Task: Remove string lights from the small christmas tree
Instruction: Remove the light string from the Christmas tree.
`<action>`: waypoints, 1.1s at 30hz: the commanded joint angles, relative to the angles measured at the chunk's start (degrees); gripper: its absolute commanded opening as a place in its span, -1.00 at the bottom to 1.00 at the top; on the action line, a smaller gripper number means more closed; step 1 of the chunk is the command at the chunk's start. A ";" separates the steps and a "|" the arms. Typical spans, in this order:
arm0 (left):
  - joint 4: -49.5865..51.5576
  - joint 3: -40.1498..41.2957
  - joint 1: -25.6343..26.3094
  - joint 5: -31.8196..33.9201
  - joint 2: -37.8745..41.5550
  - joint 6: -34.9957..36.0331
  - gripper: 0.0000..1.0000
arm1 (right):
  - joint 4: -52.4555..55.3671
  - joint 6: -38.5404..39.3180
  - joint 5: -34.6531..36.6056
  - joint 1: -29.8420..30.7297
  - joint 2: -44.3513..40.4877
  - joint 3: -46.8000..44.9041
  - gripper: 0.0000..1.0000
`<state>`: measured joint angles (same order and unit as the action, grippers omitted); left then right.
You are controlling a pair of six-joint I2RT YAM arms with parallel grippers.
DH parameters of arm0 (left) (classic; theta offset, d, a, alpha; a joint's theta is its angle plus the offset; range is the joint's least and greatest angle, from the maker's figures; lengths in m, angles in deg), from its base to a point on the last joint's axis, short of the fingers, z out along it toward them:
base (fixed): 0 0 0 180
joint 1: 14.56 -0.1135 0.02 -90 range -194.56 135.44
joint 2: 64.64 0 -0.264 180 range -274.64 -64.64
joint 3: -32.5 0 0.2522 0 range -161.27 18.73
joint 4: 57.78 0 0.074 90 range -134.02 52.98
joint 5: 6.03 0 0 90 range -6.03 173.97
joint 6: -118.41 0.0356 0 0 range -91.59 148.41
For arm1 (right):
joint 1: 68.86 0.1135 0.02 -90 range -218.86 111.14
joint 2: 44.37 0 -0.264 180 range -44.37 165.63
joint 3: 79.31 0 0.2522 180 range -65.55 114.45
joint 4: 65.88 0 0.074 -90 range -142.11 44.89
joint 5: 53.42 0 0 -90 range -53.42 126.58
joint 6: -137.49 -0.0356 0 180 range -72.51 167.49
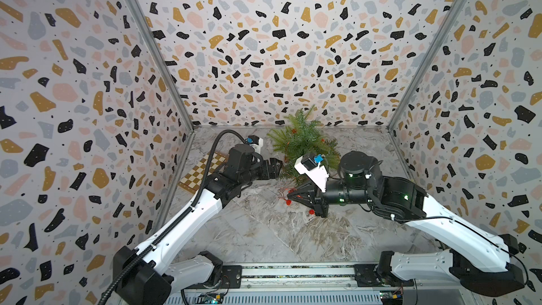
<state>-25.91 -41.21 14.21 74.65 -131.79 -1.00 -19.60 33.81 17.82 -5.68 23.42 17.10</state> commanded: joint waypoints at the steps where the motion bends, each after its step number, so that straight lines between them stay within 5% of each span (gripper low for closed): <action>1: -1.66 -1.84 -1.48 -4.56 0.49 3.00 0.82 | -2.98 -0.11 0.40 0.25 0.62 -1.66 -1.00; 7: -1.27 -3.38 -2.22 -8.16 -1.15 5.44 0.85 | -7.44 -0.67 -1.79 4.01 3.07 -2.25 -1.00; 14: -2.37 -5.29 -2.23 -17.64 -4.18 8.13 0.61 | -5.95 0.07 -0.93 5.37 4.54 0.17 -1.00; 33: 7.47 0.75 -5.26 -9.47 9.77 6.25 0.83 | 4.04 6.94 5.93 9.97 14.89 25.50 -1.00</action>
<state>-19.27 -40.73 9.84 63.98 -121.74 5.23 -18.99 38.21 20.86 4.29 38.30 37.91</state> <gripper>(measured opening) 0.915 0.101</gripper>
